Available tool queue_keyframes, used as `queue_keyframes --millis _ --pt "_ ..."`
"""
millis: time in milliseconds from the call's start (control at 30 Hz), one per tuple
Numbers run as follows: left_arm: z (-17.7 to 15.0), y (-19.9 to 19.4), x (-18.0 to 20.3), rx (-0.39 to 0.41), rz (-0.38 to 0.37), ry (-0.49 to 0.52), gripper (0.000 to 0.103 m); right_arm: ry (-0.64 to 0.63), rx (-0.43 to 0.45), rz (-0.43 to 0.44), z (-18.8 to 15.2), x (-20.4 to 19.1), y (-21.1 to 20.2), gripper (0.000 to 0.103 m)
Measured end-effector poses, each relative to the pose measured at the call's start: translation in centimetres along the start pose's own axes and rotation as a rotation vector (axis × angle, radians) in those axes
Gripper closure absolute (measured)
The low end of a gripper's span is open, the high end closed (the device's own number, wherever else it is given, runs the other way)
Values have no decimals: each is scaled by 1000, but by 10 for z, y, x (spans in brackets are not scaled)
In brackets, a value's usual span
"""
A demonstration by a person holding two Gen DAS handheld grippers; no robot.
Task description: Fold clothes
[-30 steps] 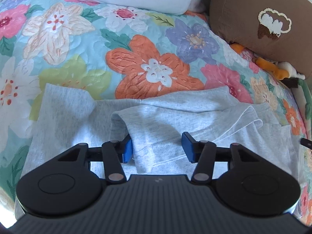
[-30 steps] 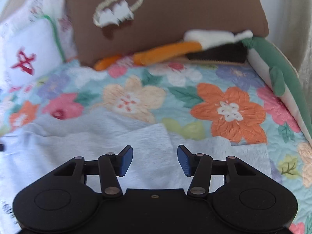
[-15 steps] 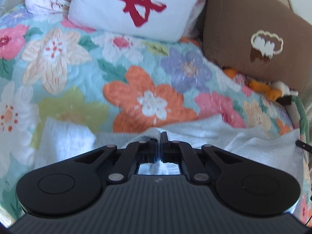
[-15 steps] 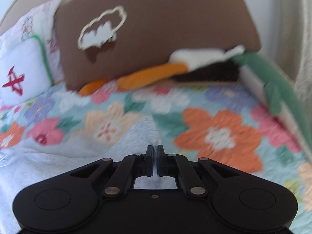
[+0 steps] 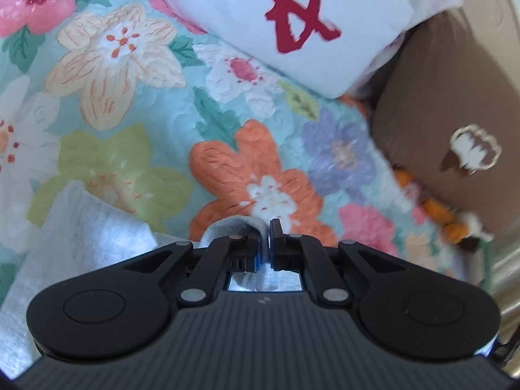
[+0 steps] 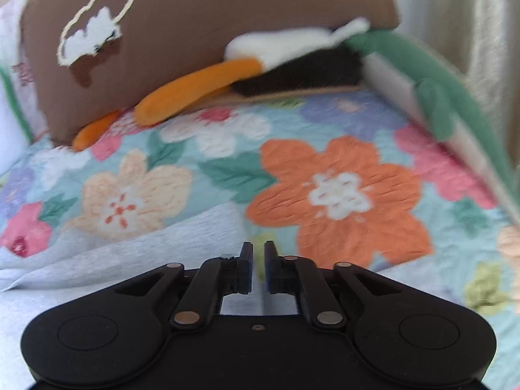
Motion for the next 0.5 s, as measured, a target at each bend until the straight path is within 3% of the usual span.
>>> queue_keyframes --millis 67,133,167,200,333,433,500 --pt "0 -10 14 13 -17 91 94 1 -8 83 -3 -28 -14 72" --pt "-2 -17 26 30 -43 167 78 1 -16 167 -7 -56 -29 65" --pt "-3 -21 33 39 -58 202 63 1 -20 209 -8 -70 -36 64" --pt "-5 -24 38 44 -75 229 55 2 -24 250 -10 -84 -44 64" --pt "-13 -16 42 1 -101 231 57 -35 -172 461 -46 -169 -52 65" --pt "-18 -3 31 -35 -82 188 58 -171 -155 484 -65 -228 -48 64" --pt "-19 2 24 -42 -88 152 69 -209 -139 501 -72 -260 -44 64"
Point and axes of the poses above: each gripper's, at about its wrist camera, not at the fingertips, and y roughly the way its jaws point, x to its right, z to its top, the point moved 9 cm from there along y, roughly the way its jaws point, and after that the axes turned 12 degrees about x, right-handed, at the moved point
